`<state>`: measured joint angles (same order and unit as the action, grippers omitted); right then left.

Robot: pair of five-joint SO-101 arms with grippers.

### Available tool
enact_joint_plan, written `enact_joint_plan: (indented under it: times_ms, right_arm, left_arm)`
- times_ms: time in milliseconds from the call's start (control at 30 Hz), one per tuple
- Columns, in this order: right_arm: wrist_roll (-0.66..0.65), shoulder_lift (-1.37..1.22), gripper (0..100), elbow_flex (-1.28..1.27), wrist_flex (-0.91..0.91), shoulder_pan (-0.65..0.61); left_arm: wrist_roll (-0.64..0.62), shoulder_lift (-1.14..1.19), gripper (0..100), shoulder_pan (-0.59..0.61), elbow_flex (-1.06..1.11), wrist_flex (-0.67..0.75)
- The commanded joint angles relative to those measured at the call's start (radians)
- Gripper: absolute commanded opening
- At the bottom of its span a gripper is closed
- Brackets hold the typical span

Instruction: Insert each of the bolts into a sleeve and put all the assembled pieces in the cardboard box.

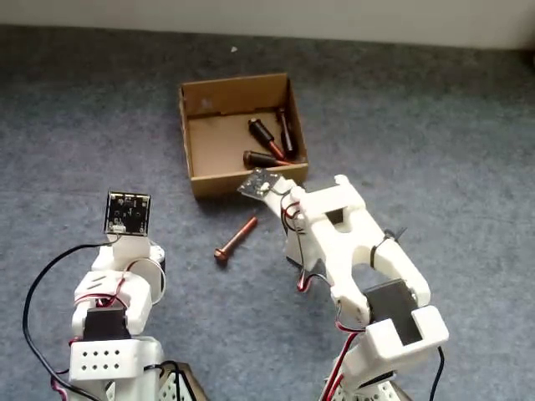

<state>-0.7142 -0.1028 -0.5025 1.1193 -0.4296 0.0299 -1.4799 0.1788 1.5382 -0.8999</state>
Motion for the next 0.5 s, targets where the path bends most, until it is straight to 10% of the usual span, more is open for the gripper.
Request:
enact_joint_plan:
  times_ms: [0,467]
  right_arm:
    - [0.100,0.042,0.5,0.022,0.067,-0.001]
    - [0.755,0.341,0.4,0.008,0.111,0.035]
  left_arm:
    - [0.012,-0.007,1,0.008,-0.002,0.015]
    - [0.222,-0.004,1,0.007,-0.022,0.011]
